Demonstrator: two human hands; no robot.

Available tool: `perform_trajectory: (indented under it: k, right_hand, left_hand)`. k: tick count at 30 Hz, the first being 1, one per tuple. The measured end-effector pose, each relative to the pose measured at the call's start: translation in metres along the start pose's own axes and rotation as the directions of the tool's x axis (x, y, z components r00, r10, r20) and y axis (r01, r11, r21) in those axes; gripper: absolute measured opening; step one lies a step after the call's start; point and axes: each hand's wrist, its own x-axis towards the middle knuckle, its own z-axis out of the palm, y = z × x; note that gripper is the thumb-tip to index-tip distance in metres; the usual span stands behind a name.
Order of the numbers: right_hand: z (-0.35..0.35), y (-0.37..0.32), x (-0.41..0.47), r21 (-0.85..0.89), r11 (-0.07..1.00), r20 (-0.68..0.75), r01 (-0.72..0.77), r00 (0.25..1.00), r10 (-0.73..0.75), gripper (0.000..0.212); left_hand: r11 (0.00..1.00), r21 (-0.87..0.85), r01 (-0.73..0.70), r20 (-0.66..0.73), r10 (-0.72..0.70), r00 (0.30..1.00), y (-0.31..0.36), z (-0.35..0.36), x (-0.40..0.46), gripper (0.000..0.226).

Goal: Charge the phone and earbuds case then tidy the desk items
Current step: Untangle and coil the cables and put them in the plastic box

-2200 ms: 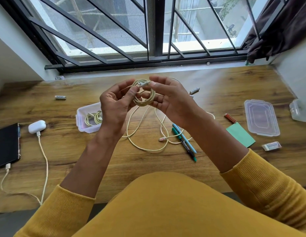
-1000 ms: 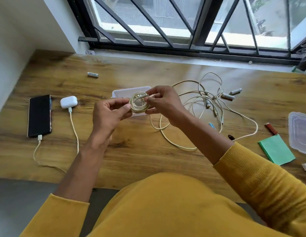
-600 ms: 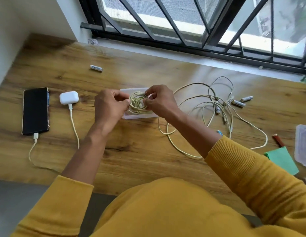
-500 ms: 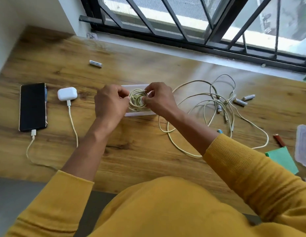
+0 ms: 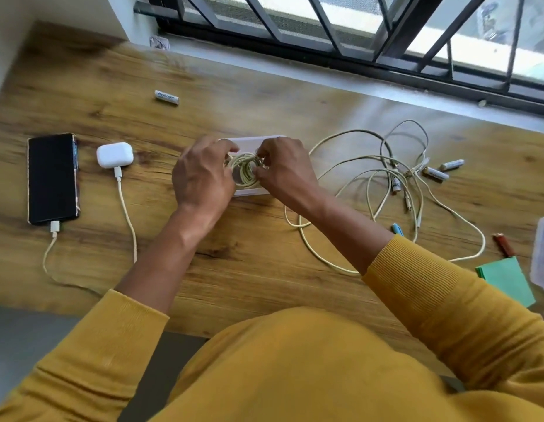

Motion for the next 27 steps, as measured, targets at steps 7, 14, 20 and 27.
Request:
perform_trajectory:
  k: [7, 14, 20, 27]
  right_hand:
    - [-0.017, 0.002, -0.01, 0.063, 0.998, -0.044, -0.01, 0.999, 0.013, 0.026]
    - [-0.037, 0.018, -0.032, 0.107, 0.993, -0.096, -0.044, 0.994, 0.054, 0.022]
    - [-0.055, 0.037, -0.063, 0.097, 0.987, -0.117, -0.13, 0.983, 0.14, 0.018]
    - [-0.073, 0.08, -0.114, 0.111, 0.957, -0.176, -0.27, 0.942, 0.286, 0.015]
  left_hand:
    - [0.995, -0.087, -0.054, -0.042, 0.05, 0.998, 0.009, -0.005, -0.008, 0.028]
    - [0.978, -0.193, -0.082, -0.028, 0.078, 0.997, 0.026, -0.008, -0.022, 0.02]
    - [0.959, -0.237, -0.159, 0.034, 0.172, 0.985, 0.058, -0.004, -0.046, 0.018]
    - [0.95, -0.215, -0.224, 0.144, 0.258, 0.955, 0.087, 0.001, -0.084, 0.019]
